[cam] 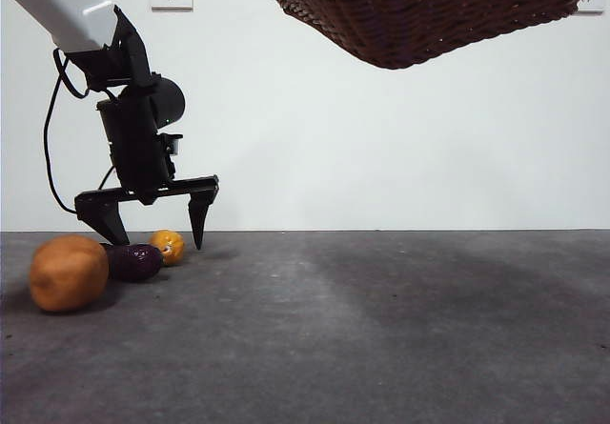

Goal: Help me put the vegetables on the table into the basket

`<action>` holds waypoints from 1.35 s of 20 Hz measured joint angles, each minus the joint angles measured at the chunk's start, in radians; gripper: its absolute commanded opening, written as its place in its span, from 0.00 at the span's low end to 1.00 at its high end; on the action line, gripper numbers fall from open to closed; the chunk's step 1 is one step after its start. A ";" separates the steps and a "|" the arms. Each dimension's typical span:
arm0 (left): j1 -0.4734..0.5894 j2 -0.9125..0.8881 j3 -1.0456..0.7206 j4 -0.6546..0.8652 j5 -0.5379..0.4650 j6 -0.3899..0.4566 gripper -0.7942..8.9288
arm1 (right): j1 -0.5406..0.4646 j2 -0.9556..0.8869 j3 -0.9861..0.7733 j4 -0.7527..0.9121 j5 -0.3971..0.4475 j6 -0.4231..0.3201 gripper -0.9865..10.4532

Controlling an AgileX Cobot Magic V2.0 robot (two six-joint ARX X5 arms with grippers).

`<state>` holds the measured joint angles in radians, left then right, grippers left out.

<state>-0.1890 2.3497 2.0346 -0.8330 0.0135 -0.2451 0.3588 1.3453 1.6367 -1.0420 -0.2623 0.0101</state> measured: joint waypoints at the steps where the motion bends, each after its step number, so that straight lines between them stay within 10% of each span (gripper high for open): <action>1: -0.005 0.008 0.000 0.000 -0.005 0.002 0.43 | 0.000 0.000 0.000 0.000 0.000 0.000 0.08; 7: -0.010 0.011 0.000 0.012 0.061 0.000 0.10 | 0.000 0.000 0.000 -0.023 0.001 -0.011 0.08; 16: -0.002 -0.046 -0.005 -0.021 0.069 0.075 0.07 | 0.000 0.002 0.000 -0.021 0.049 -0.007 0.08; 27: -0.021 -0.632 -0.035 -0.156 0.237 0.268 0.07 | -0.013 0.013 -0.394 0.272 0.037 0.179 0.08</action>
<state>-0.2100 1.7180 1.9995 -0.9890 0.2504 0.0227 0.3462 1.3582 1.2427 -0.7696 -0.2253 0.1894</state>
